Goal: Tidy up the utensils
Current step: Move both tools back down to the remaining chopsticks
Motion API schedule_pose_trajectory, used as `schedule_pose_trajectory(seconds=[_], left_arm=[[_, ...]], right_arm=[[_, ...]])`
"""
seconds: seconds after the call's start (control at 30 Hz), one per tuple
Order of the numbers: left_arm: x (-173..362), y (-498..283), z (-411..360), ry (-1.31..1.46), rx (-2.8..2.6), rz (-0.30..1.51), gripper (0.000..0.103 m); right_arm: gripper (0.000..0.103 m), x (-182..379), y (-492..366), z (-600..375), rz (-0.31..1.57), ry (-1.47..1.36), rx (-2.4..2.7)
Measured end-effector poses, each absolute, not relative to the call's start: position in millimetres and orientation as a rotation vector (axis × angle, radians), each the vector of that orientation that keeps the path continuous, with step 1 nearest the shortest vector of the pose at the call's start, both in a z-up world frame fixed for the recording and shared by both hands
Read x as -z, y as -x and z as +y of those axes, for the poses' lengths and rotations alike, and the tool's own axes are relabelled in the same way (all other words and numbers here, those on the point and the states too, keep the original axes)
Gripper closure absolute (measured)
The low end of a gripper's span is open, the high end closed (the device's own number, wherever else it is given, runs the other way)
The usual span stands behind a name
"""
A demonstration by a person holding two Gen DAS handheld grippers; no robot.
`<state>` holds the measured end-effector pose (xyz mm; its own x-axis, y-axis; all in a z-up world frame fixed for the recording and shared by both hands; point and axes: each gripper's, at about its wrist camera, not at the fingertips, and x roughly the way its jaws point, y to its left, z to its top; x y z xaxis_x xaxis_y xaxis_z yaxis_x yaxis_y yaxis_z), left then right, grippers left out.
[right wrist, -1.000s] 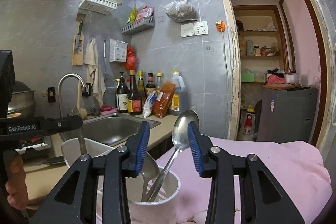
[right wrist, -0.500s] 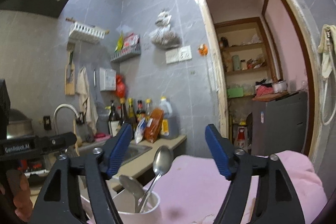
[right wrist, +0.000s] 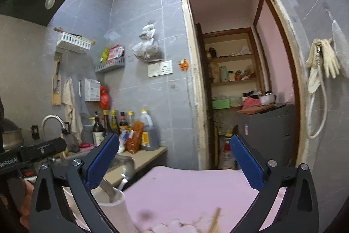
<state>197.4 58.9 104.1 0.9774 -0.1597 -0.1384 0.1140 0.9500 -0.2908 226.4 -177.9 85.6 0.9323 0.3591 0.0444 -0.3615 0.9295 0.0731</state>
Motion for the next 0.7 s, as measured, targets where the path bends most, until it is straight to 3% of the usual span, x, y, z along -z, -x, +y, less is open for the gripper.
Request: schedule_pose_trajectory(seconds=[0.4, 0.7], left_arm=[[-77.6, -201.3, -1.9, 0.181, 0.222, 0.264, 0.007], [-42.1, -212.7, -46.6, 0.077, 0.307, 0.451, 0.007]], right_arm=[[0.000, -69.6, -207.3, -237.4, 0.059, 0.030, -0.254], [0.000, -38.0, -222.3, -261.8, 0.260, 0.103, -0.242]])
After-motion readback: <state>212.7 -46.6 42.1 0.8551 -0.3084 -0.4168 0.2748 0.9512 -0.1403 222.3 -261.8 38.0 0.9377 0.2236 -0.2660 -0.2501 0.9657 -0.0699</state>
